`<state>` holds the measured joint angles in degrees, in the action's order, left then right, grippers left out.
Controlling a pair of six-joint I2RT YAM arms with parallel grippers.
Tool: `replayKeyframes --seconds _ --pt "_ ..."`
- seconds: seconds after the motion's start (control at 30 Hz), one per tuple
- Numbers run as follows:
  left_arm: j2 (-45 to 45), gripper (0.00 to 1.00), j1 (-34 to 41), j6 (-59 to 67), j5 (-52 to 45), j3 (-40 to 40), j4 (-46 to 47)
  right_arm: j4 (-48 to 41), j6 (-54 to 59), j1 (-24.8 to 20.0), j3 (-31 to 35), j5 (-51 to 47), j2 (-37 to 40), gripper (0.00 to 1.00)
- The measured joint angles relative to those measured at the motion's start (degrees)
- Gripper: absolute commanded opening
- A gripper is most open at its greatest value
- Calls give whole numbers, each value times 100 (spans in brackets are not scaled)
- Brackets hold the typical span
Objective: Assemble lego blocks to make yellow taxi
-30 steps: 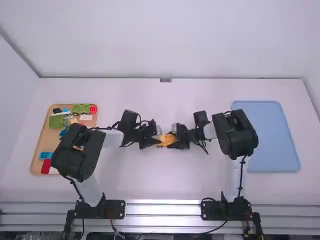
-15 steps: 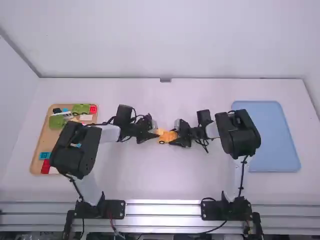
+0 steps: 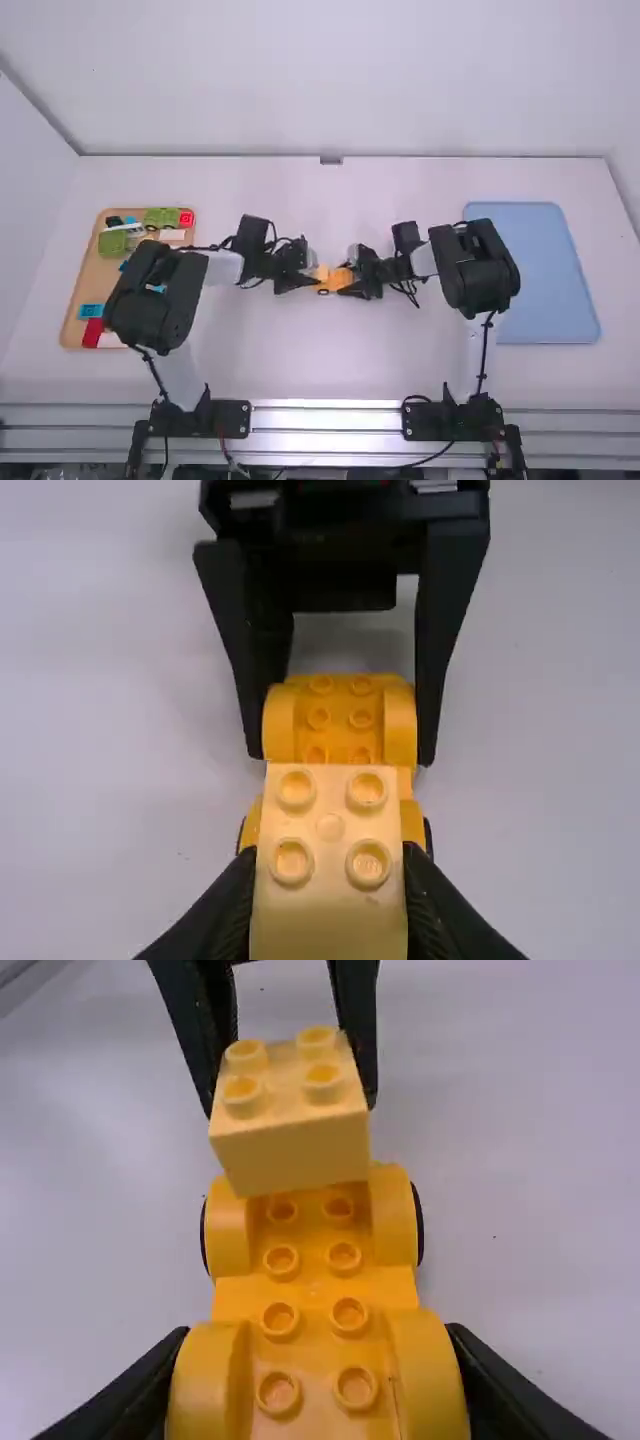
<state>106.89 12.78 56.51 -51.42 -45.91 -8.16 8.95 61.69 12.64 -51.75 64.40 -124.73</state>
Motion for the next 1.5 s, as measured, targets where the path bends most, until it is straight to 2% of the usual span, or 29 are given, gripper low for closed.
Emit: replayKeyframes --seconds 0.93,1.0,1.17,1.27,1.5 --pt "219 3 74 208 -103 0 -155 -11 85 85 0 -20 0 35" --pt "216 5 74 208 -103 -2 -151 -13 85 87 2 -22 0 36" --pt "219 19 74 205 -103 0 -151 -9 85 85 0 -17 0 35" --pt "219 22 74 208 -103 0 -153 -11 87 85 0 -20 0 36" --pt "219 39 72 208 -83 0 -199 -13 83 87 0 -2 0 35"
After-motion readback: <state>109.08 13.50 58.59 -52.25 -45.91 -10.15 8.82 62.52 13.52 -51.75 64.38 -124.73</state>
